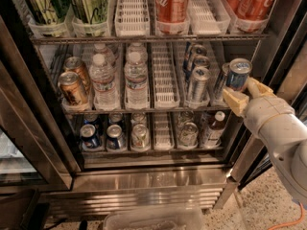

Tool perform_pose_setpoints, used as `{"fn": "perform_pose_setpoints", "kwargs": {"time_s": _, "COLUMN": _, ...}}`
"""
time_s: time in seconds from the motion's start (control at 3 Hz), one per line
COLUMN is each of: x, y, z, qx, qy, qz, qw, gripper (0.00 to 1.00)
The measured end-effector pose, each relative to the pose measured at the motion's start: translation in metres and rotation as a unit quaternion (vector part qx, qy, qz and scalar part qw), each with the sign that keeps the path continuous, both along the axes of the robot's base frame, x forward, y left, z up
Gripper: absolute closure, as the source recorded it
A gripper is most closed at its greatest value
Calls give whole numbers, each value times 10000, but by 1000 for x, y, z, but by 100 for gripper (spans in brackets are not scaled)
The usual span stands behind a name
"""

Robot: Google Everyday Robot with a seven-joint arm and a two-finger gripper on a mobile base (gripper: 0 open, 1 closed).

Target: Pick redbull can from middle shelf of fridge

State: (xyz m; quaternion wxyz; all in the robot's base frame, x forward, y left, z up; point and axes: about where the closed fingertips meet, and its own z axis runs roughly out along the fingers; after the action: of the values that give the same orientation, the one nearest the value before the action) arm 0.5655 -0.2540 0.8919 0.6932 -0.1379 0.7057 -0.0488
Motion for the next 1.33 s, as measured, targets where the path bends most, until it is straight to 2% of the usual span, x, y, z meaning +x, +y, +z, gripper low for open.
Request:
{"fn": "perform_pose_setpoints", "kwargs": {"time_s": 0.33, "x": -18, "y": 33, "z": -15, "qx": 83, "qy": 726, "qz": 535, "qw": 9959, "gripper": 100}}
{"fn": "perform_pose_setpoints", "kwargs": {"time_s": 0.67, "x": -66, "y": 23, "z": -9, "qx": -305, "qy": 1332, "qz": 881, "qw": 9867, "gripper": 100}}
{"fn": "perform_pose_setpoints", "kwargs": {"time_s": 1.0, "x": -66, "y": 23, "z": -10, "qx": -302, "qy": 1333, "qz": 883, "qw": 9867, "gripper": 100}}
{"fn": "perform_pose_setpoints", "kwargs": {"time_s": 1.33, "x": -68, "y": 48, "z": -14, "qx": -381, "qy": 1378, "qz": 1227, "qw": 9821, "gripper": 100}}
